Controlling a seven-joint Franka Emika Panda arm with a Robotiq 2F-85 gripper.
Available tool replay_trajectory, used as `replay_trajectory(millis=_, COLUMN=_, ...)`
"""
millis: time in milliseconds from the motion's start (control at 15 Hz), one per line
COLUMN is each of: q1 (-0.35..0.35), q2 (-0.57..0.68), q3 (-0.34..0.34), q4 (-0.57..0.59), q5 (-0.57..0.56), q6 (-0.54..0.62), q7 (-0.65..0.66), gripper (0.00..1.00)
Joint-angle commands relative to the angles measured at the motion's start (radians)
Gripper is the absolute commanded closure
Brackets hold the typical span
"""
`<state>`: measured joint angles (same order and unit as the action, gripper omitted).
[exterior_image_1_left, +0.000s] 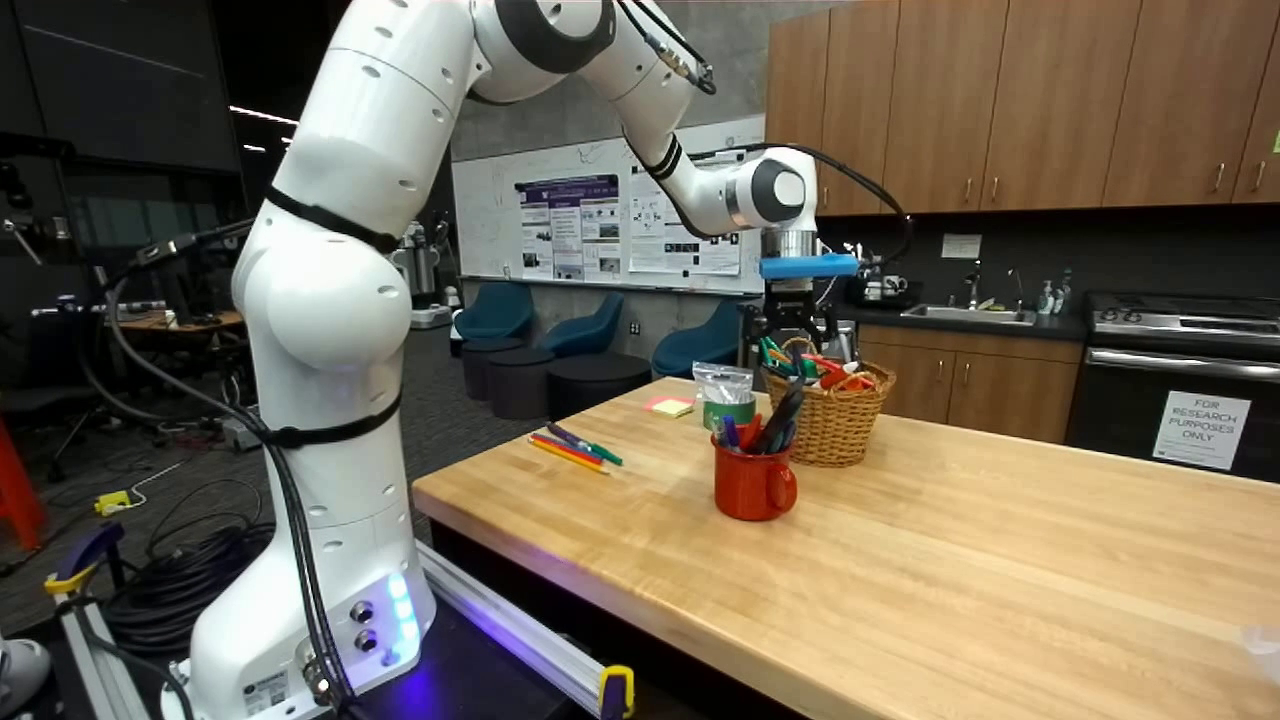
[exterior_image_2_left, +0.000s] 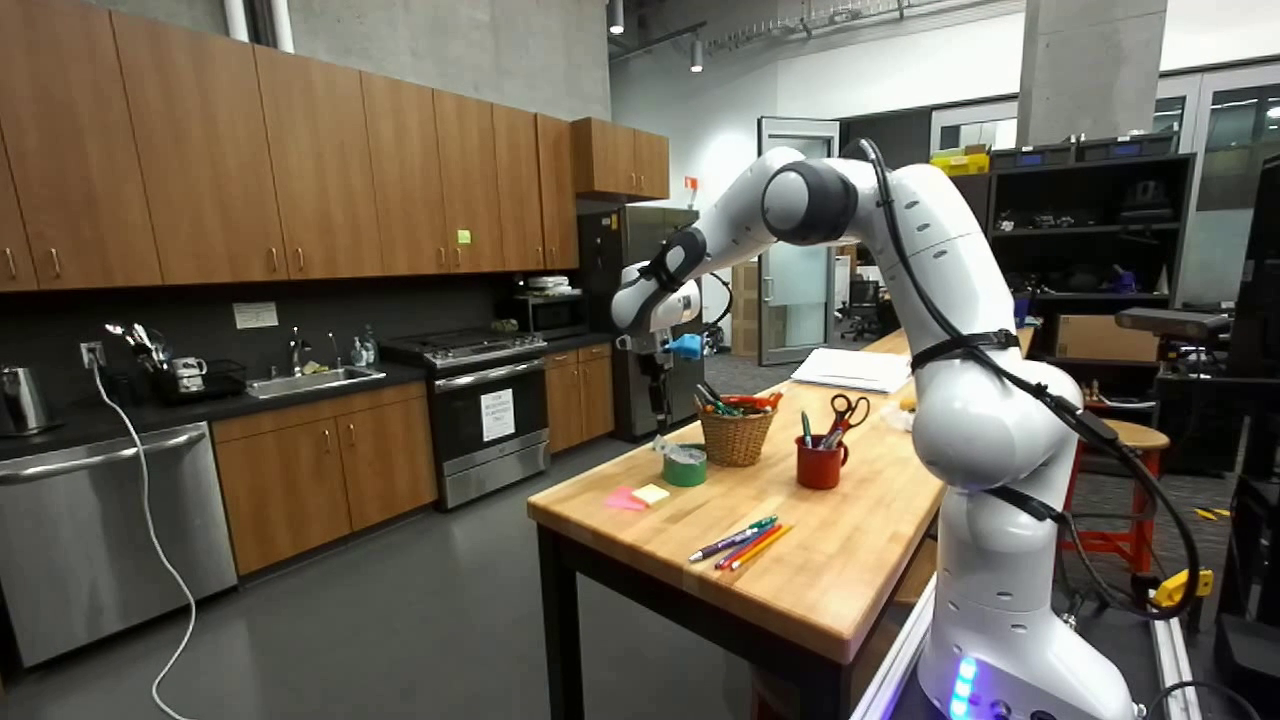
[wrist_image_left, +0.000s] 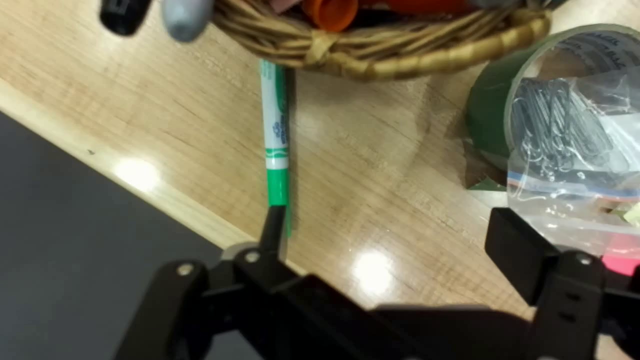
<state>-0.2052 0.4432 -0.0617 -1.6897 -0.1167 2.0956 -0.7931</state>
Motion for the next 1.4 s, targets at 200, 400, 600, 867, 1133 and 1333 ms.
replay_trajectory(millis=200, q1=-0.006, q2=0.086, q3=-0.003, q4=0.099, q5=-0.046, q6=-0.022, q7=-0.02, gripper=0.0)
replay_trajectory(millis=400, q1=-0.01, q2=0.114, q3=-0.001, q4=0.127, q5=-0.058, q6=-0.025, q7=-0.024, gripper=0.0)
replay_trajectory(millis=600, q1=-0.013, q2=0.139, q3=0.0, q4=0.145, q5=-0.067, q6=-0.021, q7=-0.025, gripper=0.0)
replay_trajectory(millis=867, q1=-0.018, q2=0.169, q3=0.003, q4=0.167, q5=-0.066, q6=-0.026, q7=-0.03, gripper=0.0)
replay_trajectory(millis=1133, q1=-0.024, q2=0.193, q3=0.003, q4=0.187, q5=-0.065, q6=-0.027, q7=-0.038, gripper=0.01)
replay_trajectory(millis=1333, q1=-0.03, q2=0.207, q3=0.003, q4=0.203, q5=-0.062, q6=-0.028, q7=-0.043, gripper=0.28)
